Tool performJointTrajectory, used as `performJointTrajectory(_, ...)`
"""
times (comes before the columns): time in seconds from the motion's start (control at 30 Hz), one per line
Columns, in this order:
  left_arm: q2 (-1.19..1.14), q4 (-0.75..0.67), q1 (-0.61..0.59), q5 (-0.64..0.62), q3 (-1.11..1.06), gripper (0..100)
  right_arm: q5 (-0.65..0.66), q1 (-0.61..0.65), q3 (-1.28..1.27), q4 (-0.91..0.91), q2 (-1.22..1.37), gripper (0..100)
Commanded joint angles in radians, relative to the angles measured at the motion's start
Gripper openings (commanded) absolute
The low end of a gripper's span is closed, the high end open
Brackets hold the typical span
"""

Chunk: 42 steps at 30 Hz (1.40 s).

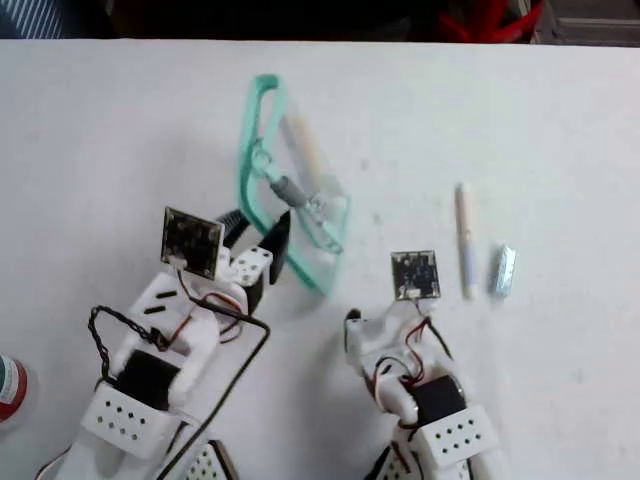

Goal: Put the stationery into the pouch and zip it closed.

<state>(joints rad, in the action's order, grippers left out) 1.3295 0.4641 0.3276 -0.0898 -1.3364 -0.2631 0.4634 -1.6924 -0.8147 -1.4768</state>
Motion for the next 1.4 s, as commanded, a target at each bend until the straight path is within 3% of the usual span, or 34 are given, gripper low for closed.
performJointTrajectory(0.0, 0.012, -0.028, 0.005, 0.0, 0.028, 15, 0.014, 0.058, -0.003, -0.002, -0.005, 34.8)
performJointTrajectory(0.33, 0.01, -0.028, 0.007, 0.0, 0.026, 15, 0.014, 0.249, -0.003, -0.002, -0.005, 34.8)
performJointTrajectory(0.87, 0.01, -0.028, 0.007, 0.0, 0.026, 15, 0.014, 0.254, -0.003, 0.024, -0.012, 34.8)
performJointTrajectory(1.0, 0.01, -0.028, 0.007, 0.0, 0.026, 15, 0.023, 0.151, -0.003, 0.125, -0.012, 34.9)
performJointTrajectory(1.23, 0.01, -0.028, 0.007, 0.0, 0.026, 15, 0.186, -0.308, -0.003, 0.383, -0.012, 34.9)
performJointTrajectory(1.37, 0.01, -0.028, 0.007, 0.0, 0.026, 15, 0.199, -0.361, -0.003, 0.335, -0.01, 34.9)
